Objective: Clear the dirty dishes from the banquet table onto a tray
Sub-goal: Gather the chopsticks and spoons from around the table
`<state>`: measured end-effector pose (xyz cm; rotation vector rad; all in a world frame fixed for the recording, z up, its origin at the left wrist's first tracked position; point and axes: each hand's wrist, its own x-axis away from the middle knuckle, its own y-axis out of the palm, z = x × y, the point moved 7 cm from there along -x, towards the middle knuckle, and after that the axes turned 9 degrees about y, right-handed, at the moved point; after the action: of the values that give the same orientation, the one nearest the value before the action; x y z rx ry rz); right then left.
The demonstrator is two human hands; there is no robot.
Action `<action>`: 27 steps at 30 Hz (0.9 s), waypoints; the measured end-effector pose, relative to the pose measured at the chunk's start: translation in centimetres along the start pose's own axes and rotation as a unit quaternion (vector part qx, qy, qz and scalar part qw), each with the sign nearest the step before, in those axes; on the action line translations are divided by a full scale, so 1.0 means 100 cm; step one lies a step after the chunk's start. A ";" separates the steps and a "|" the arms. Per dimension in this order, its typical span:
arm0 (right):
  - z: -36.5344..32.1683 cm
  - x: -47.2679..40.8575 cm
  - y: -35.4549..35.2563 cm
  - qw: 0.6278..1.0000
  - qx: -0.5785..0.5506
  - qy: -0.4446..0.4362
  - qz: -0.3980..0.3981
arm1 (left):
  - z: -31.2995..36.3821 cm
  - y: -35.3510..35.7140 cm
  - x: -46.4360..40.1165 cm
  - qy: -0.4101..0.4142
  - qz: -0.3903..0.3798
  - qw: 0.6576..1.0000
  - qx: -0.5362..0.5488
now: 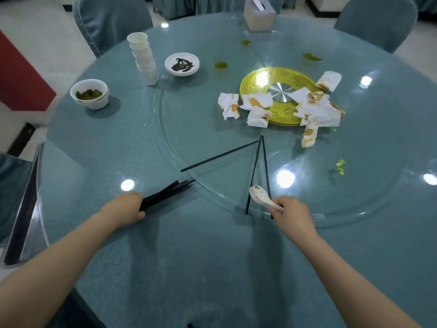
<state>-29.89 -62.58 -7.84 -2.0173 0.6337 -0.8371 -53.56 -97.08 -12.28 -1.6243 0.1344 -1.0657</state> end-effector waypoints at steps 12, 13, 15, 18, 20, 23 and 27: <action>0.037 -0.025 -0.018 0.994 -0.039 0.048 0.091 | 0.018 -0.067 0.028 -0.005 0.034 0.997 0.075; 0.038 -0.028 -0.022 0.993 -0.030 0.042 0.104 | 0.022 -0.074 0.027 -0.004 0.054 0.994 0.090; 0.036 -0.032 -0.025 0.993 -0.001 0.025 0.119 | 0.032 -0.086 0.023 0.000 0.088 0.989 0.118; 0.028 -0.032 -0.021 0.992 0.037 0.010 0.118 | 0.052 -0.104 0.010 0.010 0.146 0.985 0.096; 0.015 -0.029 -0.012 0.991 0.062 -0.023 0.117 | 0.063 -0.115 0.000 0.007 0.191 0.977 0.095; -0.002 -0.031 0.000 0.993 0.050 -0.044 0.102 | 0.080 -0.124 -0.023 0.009 0.212 0.969 0.130; -0.006 -0.042 -0.002 0.994 0.031 -0.047 0.097 | 0.104 -0.133 -0.060 0.030 0.205 0.962 0.175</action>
<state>-32.99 -59.88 -8.77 -1.8920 0.7286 -0.6345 -55.64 -81.21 -4.16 -1.1783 0.2928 -0.7662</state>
